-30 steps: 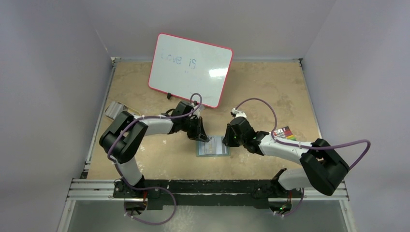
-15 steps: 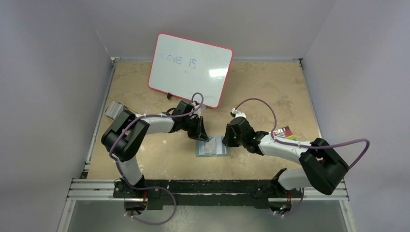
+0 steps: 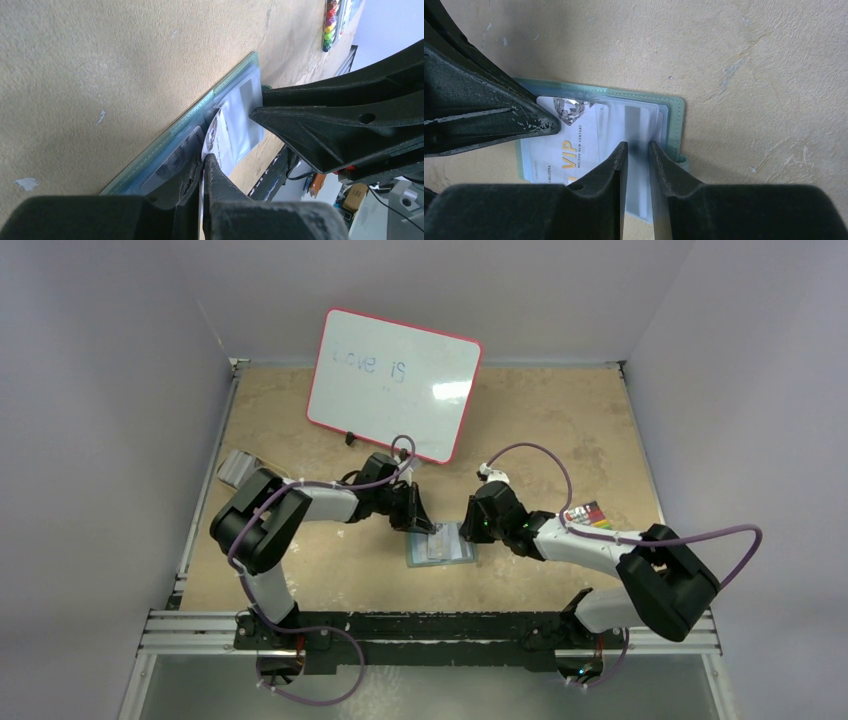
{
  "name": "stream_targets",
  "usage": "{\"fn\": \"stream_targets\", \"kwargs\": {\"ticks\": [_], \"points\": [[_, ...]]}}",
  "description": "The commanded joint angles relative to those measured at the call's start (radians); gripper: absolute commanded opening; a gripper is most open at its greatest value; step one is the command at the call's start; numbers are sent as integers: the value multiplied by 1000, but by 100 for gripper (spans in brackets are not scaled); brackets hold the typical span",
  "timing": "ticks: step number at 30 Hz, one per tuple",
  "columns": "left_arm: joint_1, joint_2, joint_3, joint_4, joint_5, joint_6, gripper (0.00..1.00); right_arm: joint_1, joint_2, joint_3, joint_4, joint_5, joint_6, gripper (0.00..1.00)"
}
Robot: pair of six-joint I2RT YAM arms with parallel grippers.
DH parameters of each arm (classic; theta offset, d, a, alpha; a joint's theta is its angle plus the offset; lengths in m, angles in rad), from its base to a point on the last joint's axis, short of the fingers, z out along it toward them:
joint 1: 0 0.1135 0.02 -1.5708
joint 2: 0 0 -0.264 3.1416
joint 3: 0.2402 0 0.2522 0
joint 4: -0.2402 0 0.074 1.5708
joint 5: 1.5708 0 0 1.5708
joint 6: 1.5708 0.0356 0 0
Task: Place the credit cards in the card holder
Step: Insert the credit card into the card holder.
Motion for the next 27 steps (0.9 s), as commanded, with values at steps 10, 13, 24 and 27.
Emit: {"fn": "stream_targets", "kwargs": {"ticks": [10, 13, 24, 27], "points": [[-18, -20, 16, -81, -156, 110, 0, 4, -8, -26, 21, -15, 42, 24], [-17, -35, 56, -175, -165, 189, 0, 4, -15, -34, 28, -15, 45, 24], [-18, -23, 125, -297, -189, 283, 0, 3, -6, -24, 25, -20, 40, 24], [-18, -35, 104, -244, -196, 240, 0, 4, -7, -30, 29, -20, 47, 24]]}}
